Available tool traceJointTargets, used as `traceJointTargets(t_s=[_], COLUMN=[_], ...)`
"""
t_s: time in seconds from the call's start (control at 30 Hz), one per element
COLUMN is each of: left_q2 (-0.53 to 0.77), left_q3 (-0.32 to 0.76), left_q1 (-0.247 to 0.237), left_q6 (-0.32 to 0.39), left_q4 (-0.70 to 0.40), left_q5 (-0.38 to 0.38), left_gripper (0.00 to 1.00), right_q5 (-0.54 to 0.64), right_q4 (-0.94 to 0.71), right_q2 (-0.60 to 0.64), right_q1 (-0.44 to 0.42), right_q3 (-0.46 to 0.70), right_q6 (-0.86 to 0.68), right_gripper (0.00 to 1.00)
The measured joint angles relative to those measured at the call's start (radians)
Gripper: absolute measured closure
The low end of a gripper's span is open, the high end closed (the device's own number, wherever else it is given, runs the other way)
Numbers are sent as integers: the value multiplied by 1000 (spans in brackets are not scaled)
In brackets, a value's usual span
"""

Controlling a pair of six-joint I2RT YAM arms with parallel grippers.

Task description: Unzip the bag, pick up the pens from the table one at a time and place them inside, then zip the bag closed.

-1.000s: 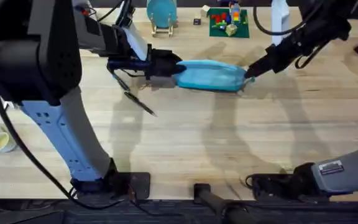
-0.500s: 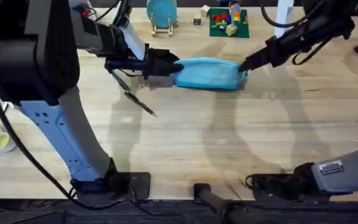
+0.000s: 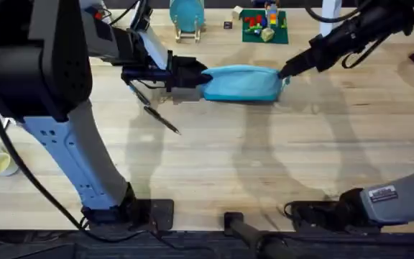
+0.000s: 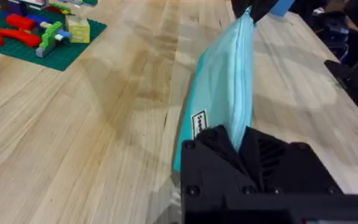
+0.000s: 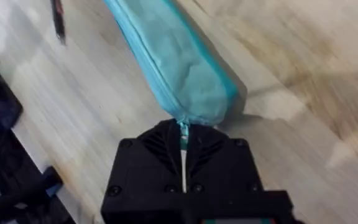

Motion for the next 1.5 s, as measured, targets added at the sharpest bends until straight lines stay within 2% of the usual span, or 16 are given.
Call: traceJointTargets(t_s=[0.3,0.6,0.87,1.17,1.5], left_q2=[0,0,0,0,0], left_q3=[0,0,0,0,0], left_q1=[-6,-1,5,10,14], left_q6=[0,0,0,-1,-2], left_q4=[0,0,0,0,0], left_q5=[0,-2,-4,-6,-9], left_gripper=[959,959,959,959,959], right_q5=[70,135,192,234,253], right_q4=[-19,4,7,25,68], right_q2=[0,0,0,0,0], right_q1=[30,115,149,198,206], right_q3=[2,6,53,57,57], right_q6=[3,2,1,-1,-1], right_gripper=[970,970,970,970,970])
